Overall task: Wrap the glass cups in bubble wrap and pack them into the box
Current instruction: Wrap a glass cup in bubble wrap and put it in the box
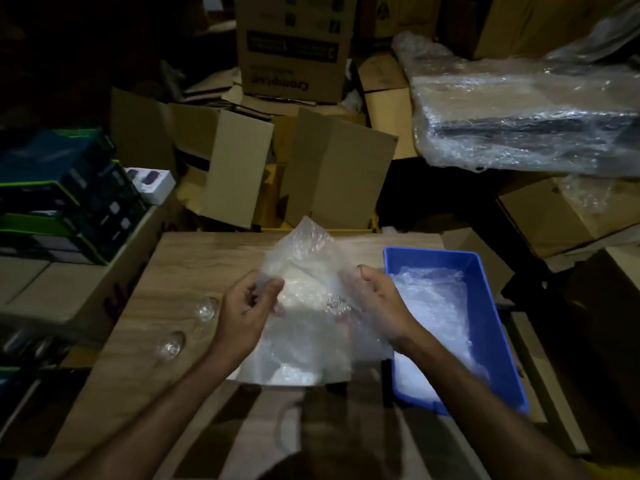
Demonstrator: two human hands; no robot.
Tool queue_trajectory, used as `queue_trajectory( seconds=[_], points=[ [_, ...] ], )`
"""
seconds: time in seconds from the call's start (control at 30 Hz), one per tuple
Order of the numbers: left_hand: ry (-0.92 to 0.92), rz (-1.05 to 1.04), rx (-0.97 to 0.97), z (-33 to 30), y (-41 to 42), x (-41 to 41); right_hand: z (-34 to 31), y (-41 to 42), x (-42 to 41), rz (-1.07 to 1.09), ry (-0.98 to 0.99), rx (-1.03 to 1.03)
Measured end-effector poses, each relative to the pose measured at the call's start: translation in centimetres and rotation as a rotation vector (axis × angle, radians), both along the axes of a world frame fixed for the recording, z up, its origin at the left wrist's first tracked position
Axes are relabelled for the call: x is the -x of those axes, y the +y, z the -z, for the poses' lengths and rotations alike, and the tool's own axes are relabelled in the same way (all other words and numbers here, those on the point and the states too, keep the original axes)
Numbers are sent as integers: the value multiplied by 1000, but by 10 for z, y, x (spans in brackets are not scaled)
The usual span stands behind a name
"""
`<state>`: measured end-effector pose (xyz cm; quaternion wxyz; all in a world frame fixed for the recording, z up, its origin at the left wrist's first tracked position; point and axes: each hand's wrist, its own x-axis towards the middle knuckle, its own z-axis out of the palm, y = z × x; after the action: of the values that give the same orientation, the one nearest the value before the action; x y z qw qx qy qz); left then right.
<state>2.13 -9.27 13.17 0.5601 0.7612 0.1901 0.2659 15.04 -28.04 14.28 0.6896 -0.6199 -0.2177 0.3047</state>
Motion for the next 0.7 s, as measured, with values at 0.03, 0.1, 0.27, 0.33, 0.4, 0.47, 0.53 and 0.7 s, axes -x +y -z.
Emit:
queue_trajectory(
  seconds=[0.03,0.1,0.27,0.33,0.4,0.47,0.53,0.7],
  points=[
    [6,-50,29,1,2,-1,-3,8,4,54,203,-17],
    [68,-159,53,10,13,-3,3,12,14,54,598,-146],
    [283,-326,99,31,42,3,42,18,40,27,681,-117],
    [298,-279,118,31,47,7,45,27,50,122,427,94],
    [290,-163,203,25,53,15,41,35,51,224,205,231],
    [308,23,338,20,66,28,38,39,49,263,94,218],
    [355,208,395,13,77,43,38,37,46,245,-23,195],
    [485,245,211,12,87,52,41,30,36,-8,-223,403]
  ],
)
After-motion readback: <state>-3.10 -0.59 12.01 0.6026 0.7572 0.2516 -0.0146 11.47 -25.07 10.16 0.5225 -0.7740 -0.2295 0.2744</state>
